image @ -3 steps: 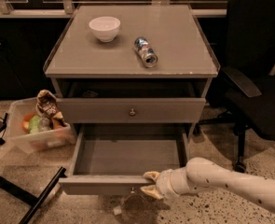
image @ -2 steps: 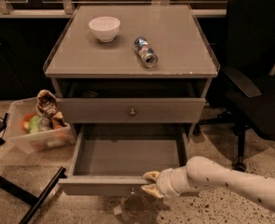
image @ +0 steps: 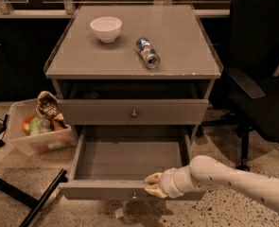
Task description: Open middle drawer
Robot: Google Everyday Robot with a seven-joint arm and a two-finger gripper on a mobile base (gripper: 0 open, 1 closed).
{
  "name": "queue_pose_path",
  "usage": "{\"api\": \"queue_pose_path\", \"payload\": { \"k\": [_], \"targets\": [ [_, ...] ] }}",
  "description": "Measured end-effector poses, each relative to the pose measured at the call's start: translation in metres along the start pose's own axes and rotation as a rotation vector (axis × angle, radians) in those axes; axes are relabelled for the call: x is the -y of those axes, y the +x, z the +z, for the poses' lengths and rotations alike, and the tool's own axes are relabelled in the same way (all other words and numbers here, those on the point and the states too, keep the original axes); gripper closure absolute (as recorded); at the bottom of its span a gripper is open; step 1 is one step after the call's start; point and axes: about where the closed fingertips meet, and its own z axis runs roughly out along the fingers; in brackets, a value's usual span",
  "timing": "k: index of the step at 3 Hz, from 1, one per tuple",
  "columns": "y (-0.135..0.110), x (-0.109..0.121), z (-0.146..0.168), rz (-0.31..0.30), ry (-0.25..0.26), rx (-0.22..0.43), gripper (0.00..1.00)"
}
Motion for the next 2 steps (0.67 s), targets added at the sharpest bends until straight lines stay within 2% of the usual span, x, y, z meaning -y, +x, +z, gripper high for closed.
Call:
{"api": "queue_pose_path", "payload": {
  "k": [2],
  "targets": [
    [-0.0007, 0.0066, -0.0023, 0.0, 0.0, 0.0, 1.0]
  ]
}}
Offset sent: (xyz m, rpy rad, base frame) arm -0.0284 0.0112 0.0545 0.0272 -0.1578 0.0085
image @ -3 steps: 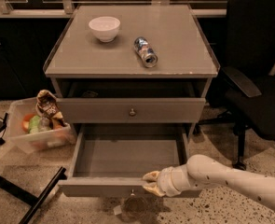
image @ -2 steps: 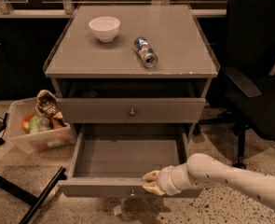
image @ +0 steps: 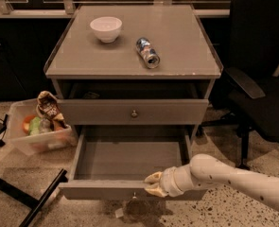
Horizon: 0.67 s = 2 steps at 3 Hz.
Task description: Open middle drawer
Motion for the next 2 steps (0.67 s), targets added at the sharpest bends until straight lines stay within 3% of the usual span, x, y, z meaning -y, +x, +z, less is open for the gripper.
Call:
{"api": "queue_pose_path", "payload": {
  "k": [2],
  "targets": [
    [-0.028, -0.018, -0.017, -0.081, 0.05, 0.023, 1.0]
  ]
}}
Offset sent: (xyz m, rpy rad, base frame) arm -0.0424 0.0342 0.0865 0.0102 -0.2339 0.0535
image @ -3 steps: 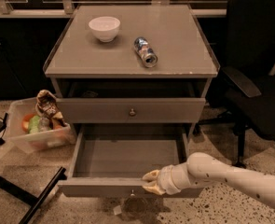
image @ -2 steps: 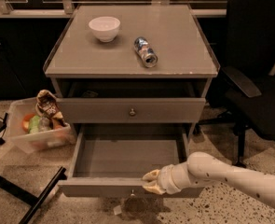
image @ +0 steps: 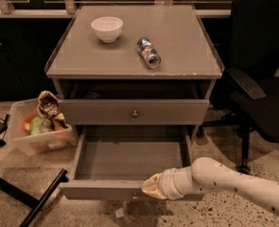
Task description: Open middle drawer
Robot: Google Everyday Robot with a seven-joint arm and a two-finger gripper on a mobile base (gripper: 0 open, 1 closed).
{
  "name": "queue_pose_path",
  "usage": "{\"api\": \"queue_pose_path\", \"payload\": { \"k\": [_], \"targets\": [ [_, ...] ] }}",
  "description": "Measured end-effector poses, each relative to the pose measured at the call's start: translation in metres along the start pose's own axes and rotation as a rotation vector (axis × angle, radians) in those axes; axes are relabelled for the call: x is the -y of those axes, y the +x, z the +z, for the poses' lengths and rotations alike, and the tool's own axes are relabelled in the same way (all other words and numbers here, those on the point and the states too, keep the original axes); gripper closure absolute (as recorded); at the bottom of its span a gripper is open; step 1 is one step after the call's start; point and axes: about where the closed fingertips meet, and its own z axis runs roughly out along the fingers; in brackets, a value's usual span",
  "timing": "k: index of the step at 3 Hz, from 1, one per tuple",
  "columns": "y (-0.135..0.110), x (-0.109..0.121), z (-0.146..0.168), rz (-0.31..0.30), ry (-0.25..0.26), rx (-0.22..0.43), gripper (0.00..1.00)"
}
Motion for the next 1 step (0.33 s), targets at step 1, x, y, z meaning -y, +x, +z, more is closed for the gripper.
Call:
{"api": "queue_pose_path", "payload": {
  "k": [1],
  "targets": [
    [-0.0223, -0.0164, -0.0083, -0.049, 0.024, 0.011, 0.81]
  ]
}}
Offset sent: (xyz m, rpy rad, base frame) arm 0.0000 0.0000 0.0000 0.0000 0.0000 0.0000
